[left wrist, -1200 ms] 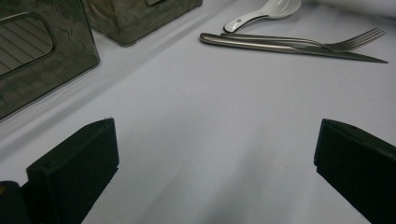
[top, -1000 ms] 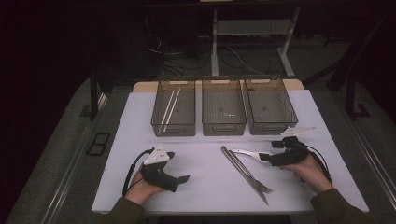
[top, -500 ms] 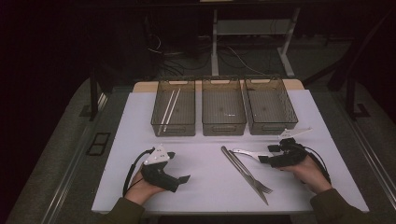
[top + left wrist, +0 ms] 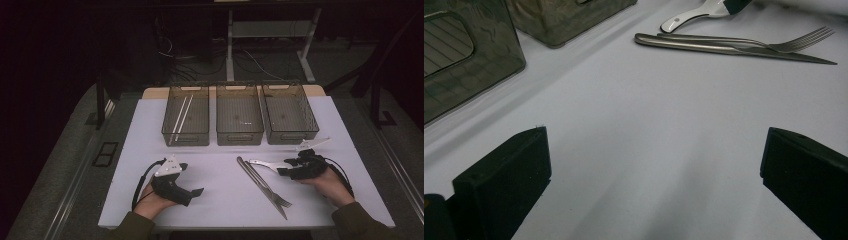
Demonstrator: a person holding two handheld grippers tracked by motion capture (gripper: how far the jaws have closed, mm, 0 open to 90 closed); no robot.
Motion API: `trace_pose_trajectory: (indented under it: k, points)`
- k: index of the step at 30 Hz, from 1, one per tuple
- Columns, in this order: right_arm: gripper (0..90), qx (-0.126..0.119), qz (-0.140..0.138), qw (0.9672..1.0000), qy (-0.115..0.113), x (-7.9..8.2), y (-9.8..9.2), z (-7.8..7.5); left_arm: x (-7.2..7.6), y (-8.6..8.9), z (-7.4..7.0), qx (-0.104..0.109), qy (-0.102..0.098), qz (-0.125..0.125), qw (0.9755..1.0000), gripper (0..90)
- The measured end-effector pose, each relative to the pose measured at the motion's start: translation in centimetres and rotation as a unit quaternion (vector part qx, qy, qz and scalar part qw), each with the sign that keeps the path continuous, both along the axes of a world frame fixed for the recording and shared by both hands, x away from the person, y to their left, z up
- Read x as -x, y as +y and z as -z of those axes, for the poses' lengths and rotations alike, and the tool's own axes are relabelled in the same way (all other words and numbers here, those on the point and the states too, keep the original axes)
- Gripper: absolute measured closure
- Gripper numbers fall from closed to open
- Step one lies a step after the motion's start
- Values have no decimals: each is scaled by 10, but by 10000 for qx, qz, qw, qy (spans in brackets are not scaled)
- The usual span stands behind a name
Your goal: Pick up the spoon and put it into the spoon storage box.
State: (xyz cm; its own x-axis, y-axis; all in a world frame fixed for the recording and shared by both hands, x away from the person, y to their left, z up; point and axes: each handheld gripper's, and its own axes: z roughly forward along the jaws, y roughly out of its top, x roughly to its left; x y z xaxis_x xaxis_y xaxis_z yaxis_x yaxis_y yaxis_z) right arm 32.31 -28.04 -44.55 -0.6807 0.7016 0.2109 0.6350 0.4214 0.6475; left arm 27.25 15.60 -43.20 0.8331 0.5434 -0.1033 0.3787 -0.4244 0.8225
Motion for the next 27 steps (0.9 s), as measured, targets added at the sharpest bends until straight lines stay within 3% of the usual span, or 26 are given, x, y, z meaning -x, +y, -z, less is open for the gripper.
trace_pose_trajectory:
  k: [14, 15, 27]
  points:
    - [522, -19, -90, 9999, 113, 1, -1, 1, 0, 0, 0, -19, -12, 31, 10000, 0]
    - [599, -28, -110, 9999, 111, 1, -2, 0, 0, 0, 0, -22, -15, 32, 10000, 0]
    - [740, 76, -226, 9997, 112, 3, -3, 0, 1, -1, -1, 2, -32, 35, 10000, 0]
